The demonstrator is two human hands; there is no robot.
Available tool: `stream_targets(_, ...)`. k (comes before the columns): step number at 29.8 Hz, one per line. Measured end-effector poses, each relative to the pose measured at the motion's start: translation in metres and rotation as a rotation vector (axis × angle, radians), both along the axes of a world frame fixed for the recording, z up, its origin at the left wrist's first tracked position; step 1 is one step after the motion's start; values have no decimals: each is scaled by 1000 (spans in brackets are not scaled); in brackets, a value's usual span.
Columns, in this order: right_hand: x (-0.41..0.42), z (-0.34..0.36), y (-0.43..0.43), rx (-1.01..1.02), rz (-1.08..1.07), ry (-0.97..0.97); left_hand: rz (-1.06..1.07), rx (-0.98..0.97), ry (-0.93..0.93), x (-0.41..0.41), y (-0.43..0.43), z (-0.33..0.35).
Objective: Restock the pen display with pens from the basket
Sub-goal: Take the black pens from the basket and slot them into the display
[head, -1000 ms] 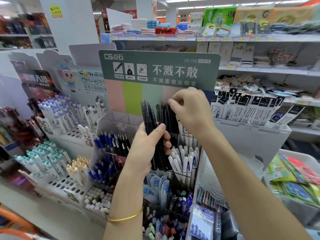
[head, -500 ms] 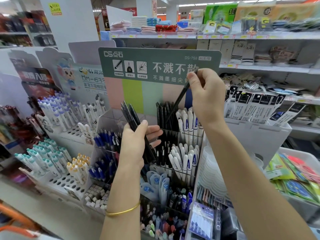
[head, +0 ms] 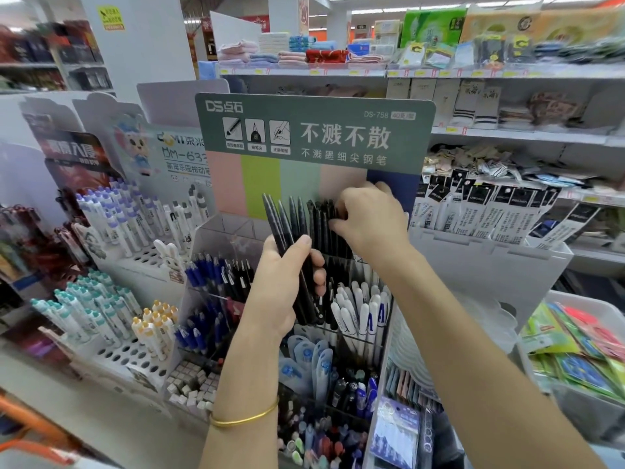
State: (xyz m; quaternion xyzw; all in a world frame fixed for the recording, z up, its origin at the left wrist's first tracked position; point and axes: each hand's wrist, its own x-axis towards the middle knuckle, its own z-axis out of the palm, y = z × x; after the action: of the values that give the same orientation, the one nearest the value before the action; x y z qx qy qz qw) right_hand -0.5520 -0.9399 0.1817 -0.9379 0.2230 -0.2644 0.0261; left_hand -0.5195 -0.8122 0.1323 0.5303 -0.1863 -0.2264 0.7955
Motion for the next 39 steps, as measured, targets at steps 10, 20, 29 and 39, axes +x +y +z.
stream_targets(10,-19,13,1,227,218,-269,-78,-23,-73,-6,-1,4)
stream_targets(20,-22,26,2,449,253,-662,-14,-67,83,3,-1,0)
stream_targets(29,-6,5,-11,124,155,-459,57,-5,33,2,-3,-2)
stream_targets(39,-12,17,-5,119,106,-208,-12,-90,21,-2,-3,-1)
